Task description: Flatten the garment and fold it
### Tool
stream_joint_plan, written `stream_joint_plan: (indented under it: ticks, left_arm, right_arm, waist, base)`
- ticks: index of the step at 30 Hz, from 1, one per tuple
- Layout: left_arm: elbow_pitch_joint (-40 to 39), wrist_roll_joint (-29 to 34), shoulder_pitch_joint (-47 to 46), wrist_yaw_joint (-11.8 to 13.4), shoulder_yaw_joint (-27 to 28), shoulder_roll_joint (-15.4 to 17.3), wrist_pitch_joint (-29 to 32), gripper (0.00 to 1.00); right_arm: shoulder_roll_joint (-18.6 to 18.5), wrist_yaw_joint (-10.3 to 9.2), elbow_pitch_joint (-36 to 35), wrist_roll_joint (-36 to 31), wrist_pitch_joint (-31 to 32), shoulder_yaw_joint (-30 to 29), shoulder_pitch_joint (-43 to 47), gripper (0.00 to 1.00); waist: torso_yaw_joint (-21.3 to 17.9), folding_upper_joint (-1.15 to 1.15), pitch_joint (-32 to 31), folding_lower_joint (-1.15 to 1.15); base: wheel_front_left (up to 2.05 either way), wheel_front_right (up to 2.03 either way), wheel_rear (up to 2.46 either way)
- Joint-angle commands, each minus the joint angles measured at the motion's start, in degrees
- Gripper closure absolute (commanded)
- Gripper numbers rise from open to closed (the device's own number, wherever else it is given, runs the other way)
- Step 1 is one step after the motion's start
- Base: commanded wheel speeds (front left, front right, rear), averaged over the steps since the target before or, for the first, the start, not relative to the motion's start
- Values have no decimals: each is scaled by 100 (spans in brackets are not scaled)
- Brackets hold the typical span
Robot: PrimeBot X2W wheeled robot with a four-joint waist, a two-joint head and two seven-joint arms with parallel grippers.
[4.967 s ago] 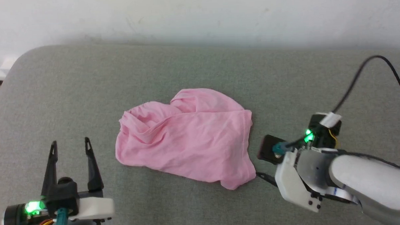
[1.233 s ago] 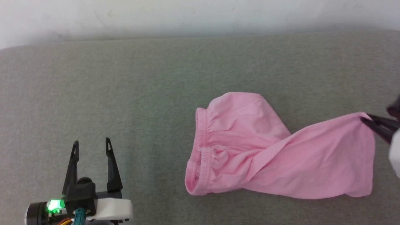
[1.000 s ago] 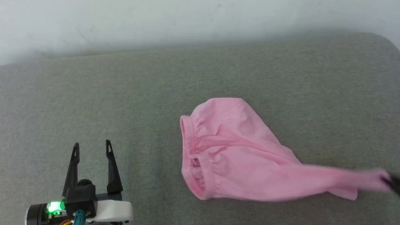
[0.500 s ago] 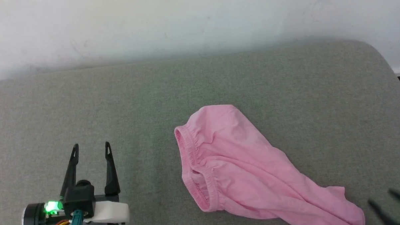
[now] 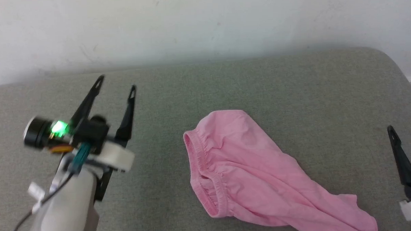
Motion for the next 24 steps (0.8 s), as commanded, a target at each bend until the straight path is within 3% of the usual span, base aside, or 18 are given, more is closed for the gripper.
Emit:
stream_joint_plan:
  ticks: [1,4,8,13,19,24]
  left_arm:
    - [187,55,-292,-180,-135,39,115,0]
    - [680,50,-959,-527,-537,35,654,0]
    - [1352,-274,-1737,-686,-1372,44,1501,0]
    - [1870,-1577,-2721,-693,-3318,306,2703,0]
    - [1939,-3216,-3776,-694,-5294,670,4141,0]
    - [1976,-4270,-4385,-695,-6021,859,5093,0]
  right_arm:
    - [216,-11,-67,-145,-112,-54,-109,0]
    - [708,-11,-179,-433,-262,-52,-212,0]
    - [1169,-11,-212,-712,-318,118,-348,0]
    - [1259,-11,-204,-908,-325,413,-535,0]
    - [1259,-11,-130,-1017,-326,615,-829,0]
    - [1260,-11,-65,-1059,-326,754,-1121,0]
  waist:
    - [17,0,43,0]
    - [14,0,127,0]
    - [-55,0,271,0]
    - [-200,0,511,0]
    - [-440,0,880,0]
    - [-666,0,1223,0]
  base:
    - [0,0,0]
    - [0,0,0]
    - [0,0,0]
    - [0,0,0]
    - [0,0,0]
    - [0,0,0]
